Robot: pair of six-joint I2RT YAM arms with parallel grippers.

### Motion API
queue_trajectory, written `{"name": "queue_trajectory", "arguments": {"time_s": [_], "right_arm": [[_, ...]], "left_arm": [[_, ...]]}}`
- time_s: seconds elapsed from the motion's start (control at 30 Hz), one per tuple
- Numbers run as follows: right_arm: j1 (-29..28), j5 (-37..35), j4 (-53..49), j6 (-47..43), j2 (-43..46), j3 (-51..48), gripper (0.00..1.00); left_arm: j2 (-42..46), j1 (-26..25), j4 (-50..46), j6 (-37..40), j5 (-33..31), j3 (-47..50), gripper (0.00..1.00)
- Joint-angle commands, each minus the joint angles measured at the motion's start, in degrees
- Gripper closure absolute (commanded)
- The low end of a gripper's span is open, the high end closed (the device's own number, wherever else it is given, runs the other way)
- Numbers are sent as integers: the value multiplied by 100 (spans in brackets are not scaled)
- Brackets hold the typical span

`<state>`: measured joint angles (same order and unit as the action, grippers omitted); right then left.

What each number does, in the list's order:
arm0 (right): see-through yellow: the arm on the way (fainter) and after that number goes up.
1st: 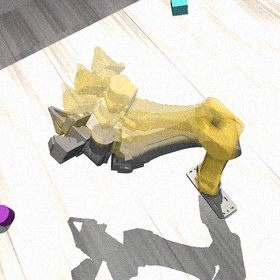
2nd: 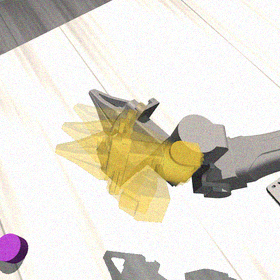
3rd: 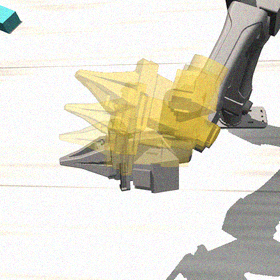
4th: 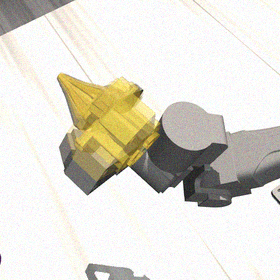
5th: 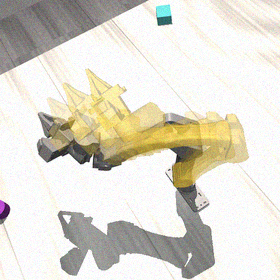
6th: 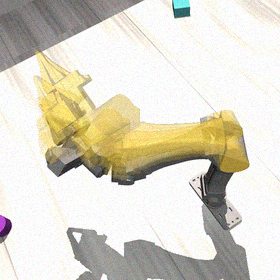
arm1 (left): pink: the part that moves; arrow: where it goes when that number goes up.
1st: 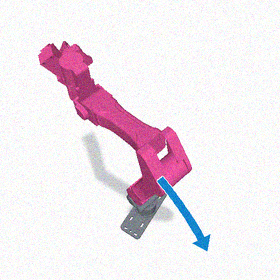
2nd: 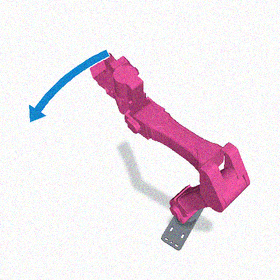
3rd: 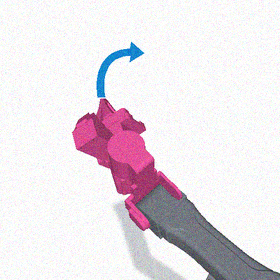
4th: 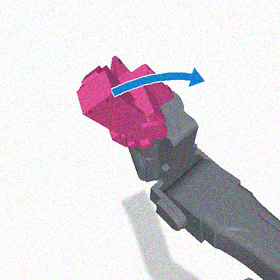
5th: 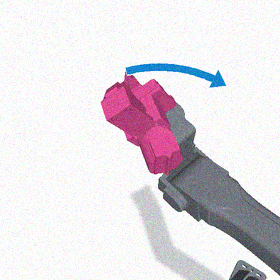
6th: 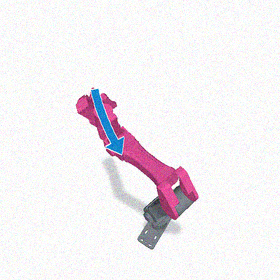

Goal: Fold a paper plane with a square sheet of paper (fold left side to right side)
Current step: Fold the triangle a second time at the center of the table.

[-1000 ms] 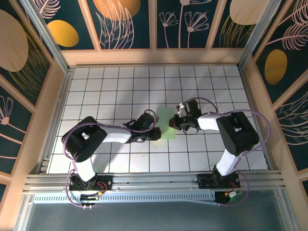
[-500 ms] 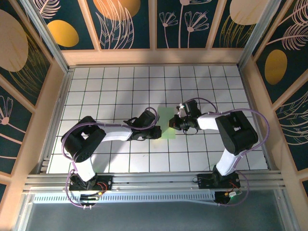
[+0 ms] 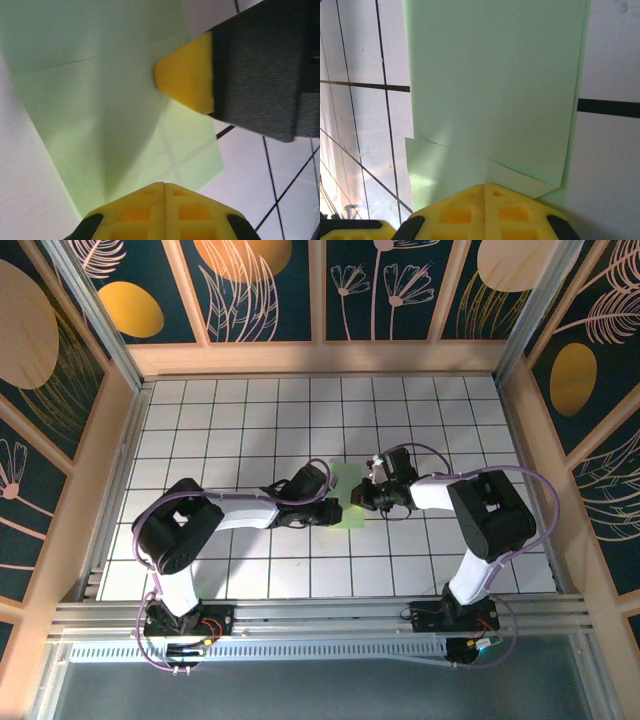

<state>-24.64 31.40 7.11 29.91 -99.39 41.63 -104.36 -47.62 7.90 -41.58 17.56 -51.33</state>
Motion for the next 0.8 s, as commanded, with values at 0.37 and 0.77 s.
{"name": "queue_trajectory", "arguments": {"time_s": [0.37, 0.77], "right_arm": [[-1, -371, -369, -160, -273, -85, 100], [95, -395, -508, -262, -275, -41, 100]], "left_arm": [[-110, 36, 150, 189, 160, 304, 100], [226, 2, 142, 361, 177, 865, 100]]}}
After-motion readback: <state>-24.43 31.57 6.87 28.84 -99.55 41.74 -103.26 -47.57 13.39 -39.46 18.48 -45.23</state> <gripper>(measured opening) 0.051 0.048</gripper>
